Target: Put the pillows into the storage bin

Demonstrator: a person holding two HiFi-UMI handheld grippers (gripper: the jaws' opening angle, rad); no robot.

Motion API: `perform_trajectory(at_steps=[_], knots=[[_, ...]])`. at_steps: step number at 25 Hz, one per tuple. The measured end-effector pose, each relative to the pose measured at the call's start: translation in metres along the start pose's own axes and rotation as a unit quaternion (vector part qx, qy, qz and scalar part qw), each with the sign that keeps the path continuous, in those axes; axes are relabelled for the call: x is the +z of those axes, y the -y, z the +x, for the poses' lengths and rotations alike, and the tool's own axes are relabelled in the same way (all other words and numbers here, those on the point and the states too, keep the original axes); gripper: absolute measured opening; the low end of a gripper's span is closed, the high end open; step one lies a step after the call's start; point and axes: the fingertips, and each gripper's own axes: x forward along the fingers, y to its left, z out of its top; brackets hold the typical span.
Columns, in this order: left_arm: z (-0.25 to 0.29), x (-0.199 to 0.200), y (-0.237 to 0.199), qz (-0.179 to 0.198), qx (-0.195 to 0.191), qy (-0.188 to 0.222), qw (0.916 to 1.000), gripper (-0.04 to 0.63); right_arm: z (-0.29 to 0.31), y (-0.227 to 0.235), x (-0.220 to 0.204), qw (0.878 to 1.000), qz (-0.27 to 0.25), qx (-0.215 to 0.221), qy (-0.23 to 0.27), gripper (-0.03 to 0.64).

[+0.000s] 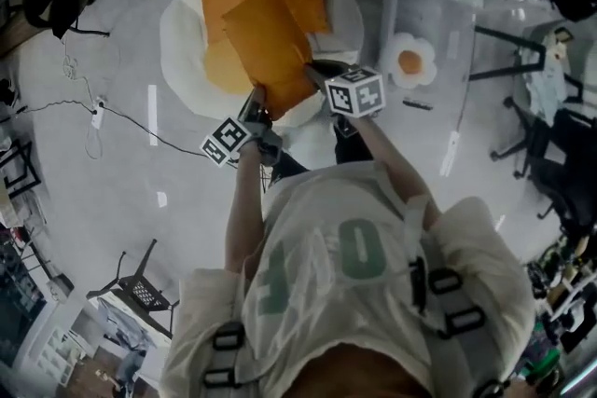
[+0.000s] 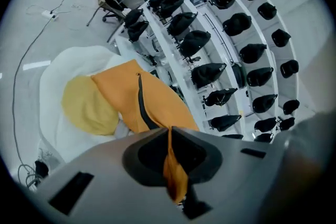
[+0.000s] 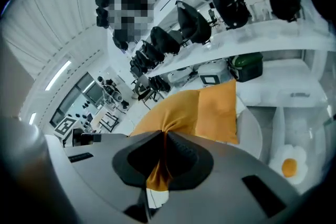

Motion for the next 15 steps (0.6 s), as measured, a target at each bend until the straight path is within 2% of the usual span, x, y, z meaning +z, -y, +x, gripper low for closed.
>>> perform_trajectory(at_steps=[4, 7, 11, 15], knots=[[0.056, -0.015, 0.051, 0.038, -0.026, -0.042, 0.9980, 0.025, -0.044, 0.052, 0.029, 0.998, 0.025, -0.038, 0.044, 0.037], [0.110, -0.049, 0.093, 0.074, -0.055, -0.099, 0.9907, 0.025, -0.093, 0.111, 0.032, 0.991, 0.063, -0.087, 0.082, 0.037], [0.189, -0.111, 0.155, 0.127, -0.088, -0.183, 0.9709, 0.025, -0.168, 0.196, 0.027, 0.970, 0.110, -0.170, 0.138, 0.037], [0.248, -0.174, 0.219, 0.159, -0.123, -0.241, 0.9495, 0.025, -0.246, 0.261, 0.025, 0.941, 0.143, -0.244, 0.188, 0.037]])
